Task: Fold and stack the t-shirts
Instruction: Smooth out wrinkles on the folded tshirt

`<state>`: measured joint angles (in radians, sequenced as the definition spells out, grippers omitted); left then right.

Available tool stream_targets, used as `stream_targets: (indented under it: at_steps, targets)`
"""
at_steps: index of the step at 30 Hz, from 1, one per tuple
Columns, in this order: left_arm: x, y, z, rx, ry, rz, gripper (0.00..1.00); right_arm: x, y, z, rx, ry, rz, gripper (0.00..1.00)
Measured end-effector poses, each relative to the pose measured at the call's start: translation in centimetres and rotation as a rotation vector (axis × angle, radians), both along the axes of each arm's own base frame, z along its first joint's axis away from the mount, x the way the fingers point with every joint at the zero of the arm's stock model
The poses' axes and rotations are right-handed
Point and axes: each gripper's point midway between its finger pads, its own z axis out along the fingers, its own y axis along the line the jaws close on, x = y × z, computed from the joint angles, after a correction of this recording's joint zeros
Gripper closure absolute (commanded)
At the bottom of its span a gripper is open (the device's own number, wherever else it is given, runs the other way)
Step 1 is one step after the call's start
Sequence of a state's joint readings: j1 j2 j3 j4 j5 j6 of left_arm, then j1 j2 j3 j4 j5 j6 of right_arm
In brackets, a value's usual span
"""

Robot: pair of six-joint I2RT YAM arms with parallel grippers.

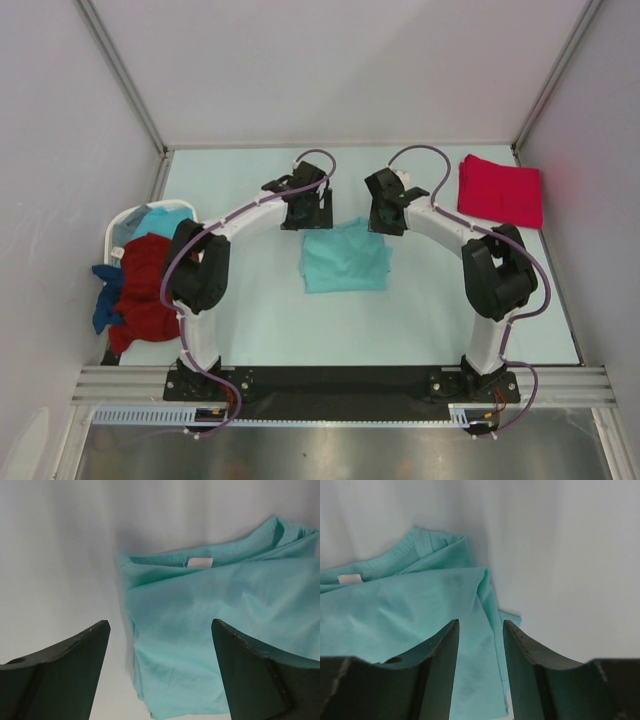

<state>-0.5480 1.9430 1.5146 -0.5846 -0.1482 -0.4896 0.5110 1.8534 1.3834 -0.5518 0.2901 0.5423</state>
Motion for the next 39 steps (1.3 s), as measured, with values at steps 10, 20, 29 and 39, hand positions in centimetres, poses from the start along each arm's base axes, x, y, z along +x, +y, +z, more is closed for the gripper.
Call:
stream_targets:
  at_steps: [10, 20, 29, 39]
  targets:
    - [-0.7, -0.5, -0.9, -0.002, 0.011, -0.013, 0.12, -0.5, 0.4, -1.4, -0.008, 0.03, 0.016, 0.54]
    - [-0.8, -0.5, -1.8, -0.002, 0.021, -0.014, 0.13, -0.5, 0.3, -3.4, -0.025, 0.063, 0.014, 0.55]
    - [-1.1, -0.6, -2.6, -0.008, 0.042, -0.022, 0.14, -0.1, 0.3, -3.8, -0.023, 0.059, 0.009, 0.55]
    - [-0.7, -0.9, -2.6, -0.014, 0.034, -0.023, 0.14, 1.2, 0.6, -3.4, -0.01, 0.035, 0.002, 0.57]
